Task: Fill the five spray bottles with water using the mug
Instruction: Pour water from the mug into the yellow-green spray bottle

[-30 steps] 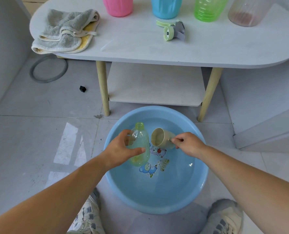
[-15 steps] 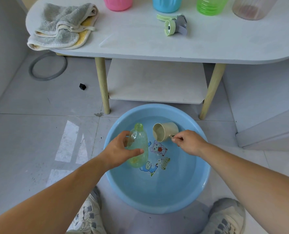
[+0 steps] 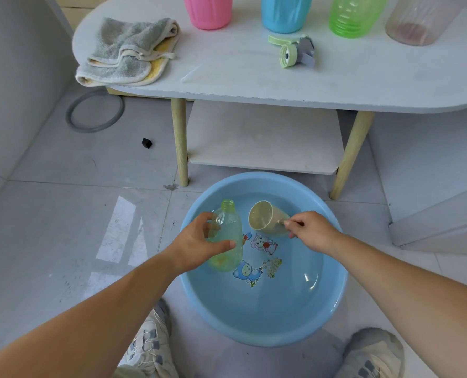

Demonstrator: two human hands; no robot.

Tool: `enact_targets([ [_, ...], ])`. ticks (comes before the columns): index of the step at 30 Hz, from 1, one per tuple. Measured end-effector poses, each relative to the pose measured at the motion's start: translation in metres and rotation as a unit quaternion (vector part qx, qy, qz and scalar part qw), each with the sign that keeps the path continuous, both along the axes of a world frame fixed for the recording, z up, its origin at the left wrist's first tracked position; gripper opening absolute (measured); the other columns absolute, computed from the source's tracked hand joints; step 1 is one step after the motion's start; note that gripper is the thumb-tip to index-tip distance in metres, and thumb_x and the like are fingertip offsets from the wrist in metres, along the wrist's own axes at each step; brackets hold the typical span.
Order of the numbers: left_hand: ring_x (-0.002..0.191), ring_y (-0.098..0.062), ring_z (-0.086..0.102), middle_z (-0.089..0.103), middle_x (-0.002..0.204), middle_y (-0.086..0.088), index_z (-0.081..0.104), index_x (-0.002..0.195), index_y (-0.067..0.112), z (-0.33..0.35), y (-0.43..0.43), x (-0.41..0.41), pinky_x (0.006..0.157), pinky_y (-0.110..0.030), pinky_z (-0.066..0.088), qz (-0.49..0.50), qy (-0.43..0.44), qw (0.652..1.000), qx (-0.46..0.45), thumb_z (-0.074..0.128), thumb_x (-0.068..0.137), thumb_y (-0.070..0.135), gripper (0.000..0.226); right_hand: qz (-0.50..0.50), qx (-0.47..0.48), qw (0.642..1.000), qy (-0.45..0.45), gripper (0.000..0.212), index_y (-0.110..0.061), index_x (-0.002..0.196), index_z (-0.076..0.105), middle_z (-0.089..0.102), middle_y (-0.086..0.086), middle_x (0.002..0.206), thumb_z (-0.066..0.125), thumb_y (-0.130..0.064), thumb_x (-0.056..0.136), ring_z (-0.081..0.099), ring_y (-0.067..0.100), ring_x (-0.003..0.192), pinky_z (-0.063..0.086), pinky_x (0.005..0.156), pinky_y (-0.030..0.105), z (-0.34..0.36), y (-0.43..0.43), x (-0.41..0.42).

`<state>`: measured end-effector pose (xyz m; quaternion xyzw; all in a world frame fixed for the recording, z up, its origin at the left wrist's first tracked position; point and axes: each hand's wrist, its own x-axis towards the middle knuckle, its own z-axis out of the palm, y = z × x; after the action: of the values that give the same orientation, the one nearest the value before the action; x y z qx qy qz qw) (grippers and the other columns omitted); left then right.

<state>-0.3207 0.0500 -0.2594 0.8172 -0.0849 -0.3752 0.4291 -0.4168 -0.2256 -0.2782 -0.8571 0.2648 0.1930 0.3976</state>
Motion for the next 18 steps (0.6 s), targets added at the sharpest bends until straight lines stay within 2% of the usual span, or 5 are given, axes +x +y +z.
enact_targets([
  [3, 0.110, -0.013, 0.069, 0.069, 0.119, 0.006, 0.056, 0.131, 0.029, 0.007, 0.002, 0.001, 0.101, -0.041, 0.058, 0.000, -0.012, 1.000, 0.007, 0.085, 0.046, 0.062, 0.095, -0.039, 0.056, 0.997, -0.025, 0.026, -0.016, 0.084, 0.073, 0.074, -0.003, 0.084, 0.058, -0.032, 0.098, 0.069, 0.030, 0.091, 0.056, 0.091, 0.046, 0.013, -0.003, -0.001],
  [6, 0.110, -0.011, 0.067, 0.066, 0.119, 0.007, 0.054, 0.135, 0.026, 0.015, 0.001, -0.002, 0.097, -0.032, 0.056, -0.017, -0.046, 0.999, 0.018, 0.094, 0.066, 0.043, 0.081, -0.060, 0.089, 0.993, -0.055, 0.025, -0.007, 0.089, 0.074, 0.075, 0.005, 0.088, 0.059, -0.025, 0.098, 0.071, 0.025, 0.096, 0.055, 0.097, 0.042, 0.038, -0.005, -0.005],
  [9, 0.111, -0.010, 0.063, 0.063, 0.121, 0.008, 0.051, 0.141, 0.027, 0.022, 0.001, -0.002, 0.085, -0.016, 0.047, -0.039, -0.084, 0.995, 0.025, 0.091, 0.077, 0.033, 0.076, -0.074, 0.108, 0.988, -0.085, 0.025, -0.004, 0.087, 0.073, 0.075, 0.008, 0.088, 0.058, -0.020, 0.098, 0.071, 0.025, 0.099, 0.054, 0.098, 0.038, 0.068, -0.005, -0.008],
  [13, 0.118, -0.013, 0.063, 0.066, 0.125, 0.007, 0.052, 0.143, 0.027, 0.034, 0.000, -0.003, 0.101, -0.032, 0.053, -0.062, -0.100, 0.993, 0.031, 0.090, 0.065, 0.052, 0.090, -0.081, 0.110, 0.984, -0.118, 0.026, -0.001, 0.088, 0.072, 0.074, 0.008, 0.087, 0.057, -0.019, 0.099, 0.071, 0.025, 0.099, 0.055, 0.095, 0.029, 0.111, -0.003, -0.017],
  [18, 0.116, -0.014, 0.061, 0.063, 0.125, 0.007, 0.051, 0.143, 0.027, 0.049, -0.003, -0.005, 0.098, -0.028, 0.049, -0.087, -0.127, 0.988, 0.028, 0.091, 0.076, 0.041, 0.080, -0.087, 0.089, 0.979, -0.161, 0.027, -0.005, 0.084, 0.072, 0.076, 0.008, 0.089, 0.057, -0.022, 0.099, 0.073, 0.017, 0.092, 0.053, 0.089, 0.020, 0.158, 0.005, -0.030],
])
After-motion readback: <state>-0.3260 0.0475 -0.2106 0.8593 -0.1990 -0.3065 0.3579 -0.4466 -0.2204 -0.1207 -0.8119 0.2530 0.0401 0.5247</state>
